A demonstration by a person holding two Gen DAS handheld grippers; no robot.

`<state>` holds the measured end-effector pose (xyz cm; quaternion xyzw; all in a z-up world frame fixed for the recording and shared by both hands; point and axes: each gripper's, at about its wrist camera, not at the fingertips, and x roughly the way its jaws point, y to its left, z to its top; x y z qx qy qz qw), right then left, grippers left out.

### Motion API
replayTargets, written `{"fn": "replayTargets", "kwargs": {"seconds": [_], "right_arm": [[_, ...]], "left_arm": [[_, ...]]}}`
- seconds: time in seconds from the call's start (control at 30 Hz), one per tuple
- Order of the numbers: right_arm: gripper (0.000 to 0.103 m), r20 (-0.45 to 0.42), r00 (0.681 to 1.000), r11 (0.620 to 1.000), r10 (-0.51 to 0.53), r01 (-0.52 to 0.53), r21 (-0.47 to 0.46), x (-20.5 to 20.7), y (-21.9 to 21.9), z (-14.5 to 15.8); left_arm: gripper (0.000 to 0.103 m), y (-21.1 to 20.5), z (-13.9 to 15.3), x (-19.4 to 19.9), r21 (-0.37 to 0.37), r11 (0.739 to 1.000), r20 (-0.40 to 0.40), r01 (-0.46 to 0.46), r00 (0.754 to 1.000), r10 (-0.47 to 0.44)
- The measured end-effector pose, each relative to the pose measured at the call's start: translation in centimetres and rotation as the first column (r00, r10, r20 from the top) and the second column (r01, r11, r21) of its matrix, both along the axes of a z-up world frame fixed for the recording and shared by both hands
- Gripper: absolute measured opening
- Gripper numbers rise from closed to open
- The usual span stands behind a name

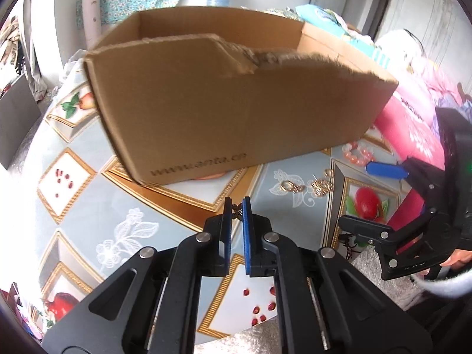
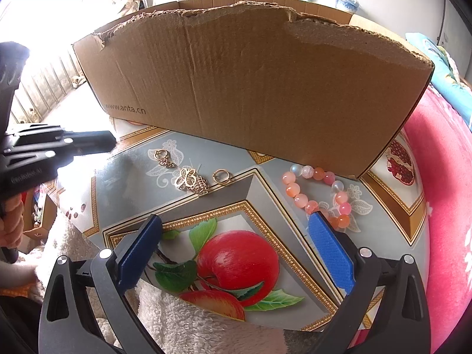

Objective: Organize jewelry

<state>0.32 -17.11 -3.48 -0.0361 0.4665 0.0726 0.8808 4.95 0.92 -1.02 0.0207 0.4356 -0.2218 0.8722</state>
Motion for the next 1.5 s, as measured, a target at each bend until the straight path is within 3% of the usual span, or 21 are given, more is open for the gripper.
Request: {"fn": "replayTargets", "kwargs": {"seconds": [0.1,0.2,0.3,0.57,0.77,1.17,1.5], "right_arm": [[0.097,-0.025,1.000,1.000,0.015,-0.015,0.024,0.0,-0.3,0.4],[0.095,0.049,0.996,0.996,0.070,-0.073,0.048,-0.7,0.7,2.0],[0.087,0.105,0.987,0.990,0.124,-0.131,0.056,-0.8,2.2,3.4],[0.047,0.082,0.978,0.979,0.192,-0.197,0.059,2.6,5.0,3.3],[0.026,0.011,0.977,0.976,0.212,-0.212,0.051,5.1,6.3,2.7],[0.013,-0.050,0.979,0.980,0.199,-0.198,0.026,7.4,7.3,1.5],[0.011,-0.040,0.977,0.978,0.208,-0.207,0.032,6.1,7.1,1.7]], "left_arm": [[0.006,0.5,0.2,0.1,0.002,1.000,0.004,-0.024,1.000,0.024],[0.006,0.8,0.0,0.2,0.006,0.999,0.001,-0.048,0.999,0.048],[0.006,1.3,-0.1,0.3,0.001,0.998,-0.004,-0.060,0.998,0.060],[0.006,2.1,-0.3,-0.1,-0.002,0.998,-0.001,-0.062,0.998,0.062],[0.006,2.0,-0.4,-0.2,0.006,0.999,0.009,-0.050,0.999,0.050],[0.006,2.4,-0.7,0.0,-0.004,0.999,-0.002,-0.054,0.999,0.054],[0.006,2.3,-0.5,-0.1,-0.002,0.998,0.007,-0.056,0.998,0.056]]}}
